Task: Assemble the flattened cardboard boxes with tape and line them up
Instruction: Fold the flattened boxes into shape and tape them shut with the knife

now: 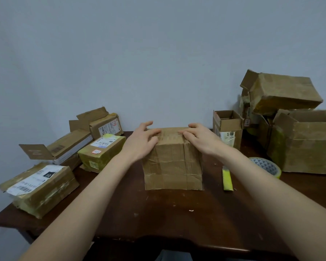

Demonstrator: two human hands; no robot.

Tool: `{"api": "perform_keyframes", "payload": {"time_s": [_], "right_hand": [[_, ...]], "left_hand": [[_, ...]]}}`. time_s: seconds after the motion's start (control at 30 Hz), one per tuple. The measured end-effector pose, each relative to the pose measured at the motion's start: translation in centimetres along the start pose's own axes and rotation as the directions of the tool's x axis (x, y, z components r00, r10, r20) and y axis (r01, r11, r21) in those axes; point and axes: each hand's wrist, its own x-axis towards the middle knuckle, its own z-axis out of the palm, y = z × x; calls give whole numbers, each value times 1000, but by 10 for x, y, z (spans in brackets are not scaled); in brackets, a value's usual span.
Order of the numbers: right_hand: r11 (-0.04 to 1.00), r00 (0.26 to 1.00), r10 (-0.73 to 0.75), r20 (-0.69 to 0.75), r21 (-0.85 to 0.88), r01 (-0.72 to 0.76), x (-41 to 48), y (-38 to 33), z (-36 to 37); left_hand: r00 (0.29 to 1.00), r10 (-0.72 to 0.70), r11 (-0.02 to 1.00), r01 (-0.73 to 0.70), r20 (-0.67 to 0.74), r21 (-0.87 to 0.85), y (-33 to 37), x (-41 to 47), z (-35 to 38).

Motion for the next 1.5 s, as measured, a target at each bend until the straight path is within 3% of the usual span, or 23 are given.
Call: {"api": "perform_keyframes", "payload": {"time_s": [0.03,0.1,0.2,0.3,0.5,0.7,0.87,1.0,1.13,1.33,1.5], "right_hand": [[999,1000,-14,4,-35,14,0,-2,0],[998,999,-28,37,-62,30,-2,-6,2],[1000,993,-31,113,2,31,-7,-9,1],[998,986,-61,156,1,62,-9,-8,-1],[987,989,-120,84,119,110,3,-5,16],[977,989,-145,25,162,139,20,-9,40],[956,991,-126,49,271,108,30,3,30],[961,983,-178,33,219,167,23,11,36],[968,981,-191,29,172,183,23,8,44],[909,977,-210,-38,361,209,19,8,43],[883,974,-226,-33,415,219,21,3,57]], "left_hand": [[998,57,984,-59,17,171,6,3,1],[987,103,942,-136,121,306,18,8,5],[962,60,935,-148,266,323,21,13,8],[947,64,929,-171,314,327,14,16,6],[960,42,937,-134,277,322,3,14,10],[951,-43,999,43,306,9,-28,5,20],[964,26,963,-94,264,251,-14,17,19],[932,30,969,-115,361,218,-1,38,29],[940,14,972,-93,340,217,-9,38,37],[950,89,903,-204,300,379,-2,40,16],[948,14,914,-141,317,381,-6,32,12]]}}
